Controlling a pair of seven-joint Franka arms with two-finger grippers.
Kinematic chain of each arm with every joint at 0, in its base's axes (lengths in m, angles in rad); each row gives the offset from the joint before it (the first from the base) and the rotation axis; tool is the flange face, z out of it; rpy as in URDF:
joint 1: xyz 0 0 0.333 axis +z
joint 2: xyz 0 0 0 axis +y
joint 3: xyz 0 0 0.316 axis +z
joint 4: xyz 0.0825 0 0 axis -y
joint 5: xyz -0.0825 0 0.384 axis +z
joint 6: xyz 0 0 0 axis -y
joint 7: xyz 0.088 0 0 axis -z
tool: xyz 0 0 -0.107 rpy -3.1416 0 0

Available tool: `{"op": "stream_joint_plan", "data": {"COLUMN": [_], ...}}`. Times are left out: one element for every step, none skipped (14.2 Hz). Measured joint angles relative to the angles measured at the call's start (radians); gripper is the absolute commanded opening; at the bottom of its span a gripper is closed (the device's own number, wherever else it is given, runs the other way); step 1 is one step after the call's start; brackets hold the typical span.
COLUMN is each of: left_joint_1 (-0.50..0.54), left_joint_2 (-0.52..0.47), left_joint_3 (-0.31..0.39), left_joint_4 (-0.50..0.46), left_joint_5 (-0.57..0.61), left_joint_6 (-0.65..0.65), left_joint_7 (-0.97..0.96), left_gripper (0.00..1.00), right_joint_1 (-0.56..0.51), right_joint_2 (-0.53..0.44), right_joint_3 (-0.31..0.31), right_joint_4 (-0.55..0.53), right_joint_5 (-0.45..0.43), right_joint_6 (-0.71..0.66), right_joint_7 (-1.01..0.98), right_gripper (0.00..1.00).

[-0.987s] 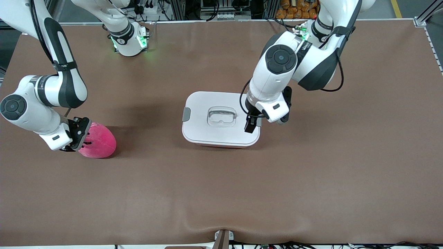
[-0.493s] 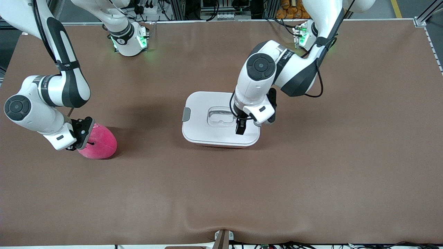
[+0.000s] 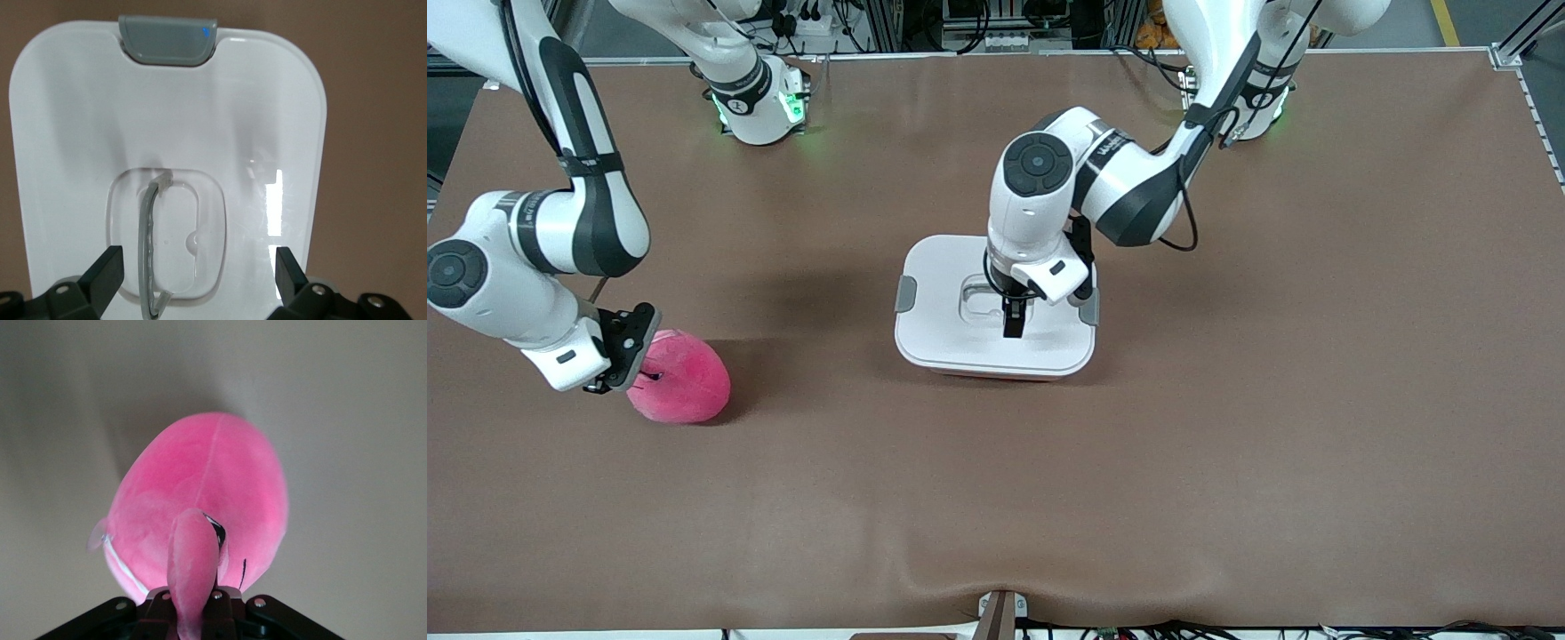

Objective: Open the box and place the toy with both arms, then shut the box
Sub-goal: 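Grasp the lid handle with the left gripper while the right gripper grasps the toy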

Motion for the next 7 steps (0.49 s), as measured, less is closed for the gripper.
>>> {"op": "stream_joint_plan", "data": {"left_joint_1": [-0.011,-0.022,-0.033,-0.044,-0.052,-0.057,-0.059], "left_joint_2": [0.008,0.014,0.016,0.016,0.016,0.016,0.017], "left_joint_3": [0.0,0.0,0.0,0.0,0.0,0.0,0.0], "left_joint_4": [0.001,0.001,0.002,0.004,0.005,0.005,0.005], "left_joint_5": [0.014,0.023,0.026,0.028,0.028,0.029,0.032], "left_joint_6": [0.005,0.007,0.008,0.008,0.008,0.008,0.008], "left_joint_7": [-0.022,-0.037,-0.047,-0.055,-0.062,-0.073,-0.08], "left_gripper": [1.0,1.0,1.0,1.0,1.0,1.0,1.0], "right_joint_1": [0.0,0.001,0.003,0.007,0.012,0.02,0.029], "right_joint_2": [-0.001,-0.003,-0.004,-0.005,-0.005,-0.005,-0.005], "right_joint_3": [0.0,0.001,0.003,0.004,0.005,0.005,0.006], "right_joint_4": [0.035,0.069,0.1,0.125,0.144,0.161,0.181], "right_joint_5": [0.011,0.02,0.026,0.028,0.029,0.03,0.033], "right_joint_6": [-0.03,-0.055,-0.074,-0.084,-0.093,-0.109,-0.136], "right_joint_7": [0.001,0.002,0.006,0.018,0.036,0.058,0.087], "right_gripper": [0.0,0.0,0.0,0.0,0.0,0.0,0.0]}}
